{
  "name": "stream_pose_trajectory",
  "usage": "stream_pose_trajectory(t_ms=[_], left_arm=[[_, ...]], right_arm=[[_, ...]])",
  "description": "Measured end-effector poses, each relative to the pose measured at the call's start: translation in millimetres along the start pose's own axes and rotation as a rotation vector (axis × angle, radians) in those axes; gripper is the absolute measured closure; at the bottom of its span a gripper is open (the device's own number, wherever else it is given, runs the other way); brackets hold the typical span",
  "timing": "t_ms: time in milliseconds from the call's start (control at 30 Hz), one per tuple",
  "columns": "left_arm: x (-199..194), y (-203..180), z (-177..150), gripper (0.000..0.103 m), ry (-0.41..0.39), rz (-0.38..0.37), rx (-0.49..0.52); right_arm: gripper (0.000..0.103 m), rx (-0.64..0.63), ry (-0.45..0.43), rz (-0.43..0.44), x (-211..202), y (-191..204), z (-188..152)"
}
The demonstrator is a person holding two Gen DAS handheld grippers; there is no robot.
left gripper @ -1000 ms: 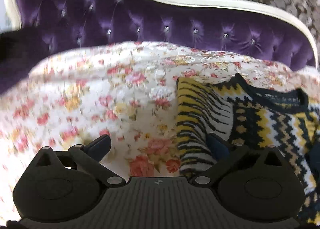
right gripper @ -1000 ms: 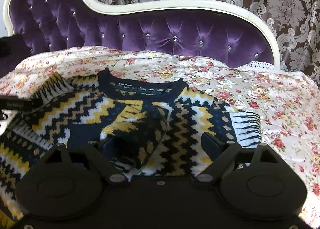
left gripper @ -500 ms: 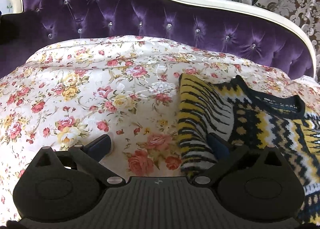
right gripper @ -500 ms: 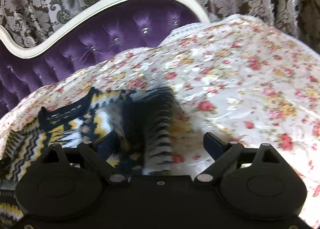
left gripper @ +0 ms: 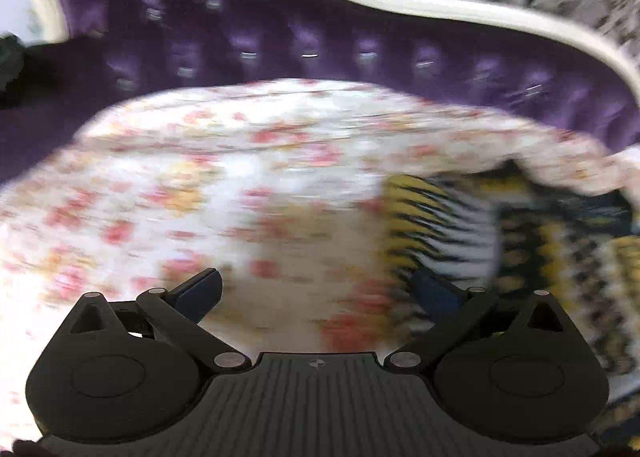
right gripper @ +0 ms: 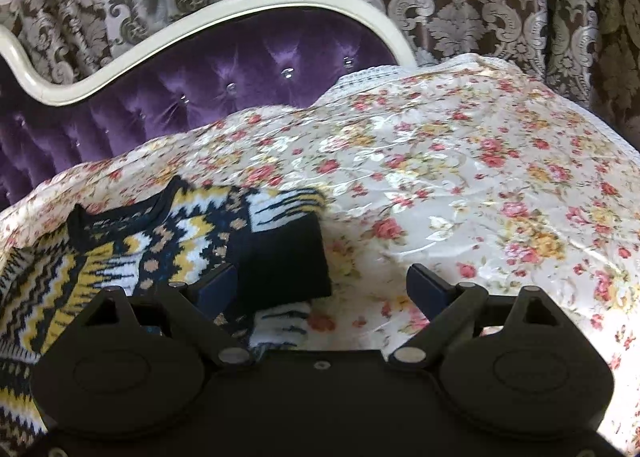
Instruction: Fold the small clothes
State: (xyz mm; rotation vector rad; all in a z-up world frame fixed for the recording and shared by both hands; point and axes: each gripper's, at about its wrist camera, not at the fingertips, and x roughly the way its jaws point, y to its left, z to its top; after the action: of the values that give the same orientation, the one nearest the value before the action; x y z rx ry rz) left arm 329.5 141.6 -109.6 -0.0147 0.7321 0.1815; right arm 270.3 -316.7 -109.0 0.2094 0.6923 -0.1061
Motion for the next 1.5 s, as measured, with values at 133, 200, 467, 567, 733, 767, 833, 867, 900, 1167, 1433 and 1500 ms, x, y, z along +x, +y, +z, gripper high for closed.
stream_pose_trajectory(t_ms=[133,200,467,567,733,767,833,867,900,1167,1433,1500], left_arm=[[1.7,34.2,1.5,0.01,0.033,0.019,-0.1],[-9.1,42.2,3.8,0.01,0.013,0.024,-0.111],[-76.4,43.5,-3.8,0.009,-0.022,-0.159,-0.128],[-104.9,35.6,-16.4,0.009,-0.031,-0.219,-0.112],[-146.3,33.3,-41.2,0.009,-0.01,-0.3,-0.13],[-153.7,33.6,-46.2,0.009,-0.011,-0.307,-0.132],[-170.3,34.1,-59.4,0.009,-0.011,-0.316,-0.133],[-176.6,34.5,-64.9,0.009,-0.009,-0.317,-0.129],[-184.2,33.9,-71.6,0.009,-0.008,-0.316,-0.122],[-225.0,19.9,-125.5,0.009,0.041,-0.332,-0.07],[-244.7,-1.9,-169.6,0.009,0.073,-0.348,-0.003],[-246.9,-4.6,-176.8,0.009,0.078,-0.355,0.0]], right_arm=[[0.011,-0.048,-0.018,0.011,-0.5,12.9,-4.5],[0.011,-0.061,-0.032,0.018,-2.1,17.8,-4.2],[0.009,-0.095,-0.059,0.097,-32.8,31.1,-5.1],[0.008,-0.09,-0.061,0.13,-53.3,29.6,-13.3],[0.005,-0.074,-0.05,0.186,-92.9,24.4,-37.6],[0.005,-0.071,-0.044,0.196,-100.3,23.6,-43.5],[0.005,-0.061,-0.03,0.215,-115.0,21.4,-56.6],[0.005,-0.052,-0.018,0.227,-122.4,20.1,-64.7],[0.004,-0.043,-0.008,0.238,-128.9,18.5,-72.2],[0.004,0.037,0.096,0.265,-162.9,6.8,-131.3],[0.004,0.081,0.125,0.276,-182.2,1.1,-172.1],[0.004,0.061,0.122,0.273,-185.4,5.2,-174.5]])
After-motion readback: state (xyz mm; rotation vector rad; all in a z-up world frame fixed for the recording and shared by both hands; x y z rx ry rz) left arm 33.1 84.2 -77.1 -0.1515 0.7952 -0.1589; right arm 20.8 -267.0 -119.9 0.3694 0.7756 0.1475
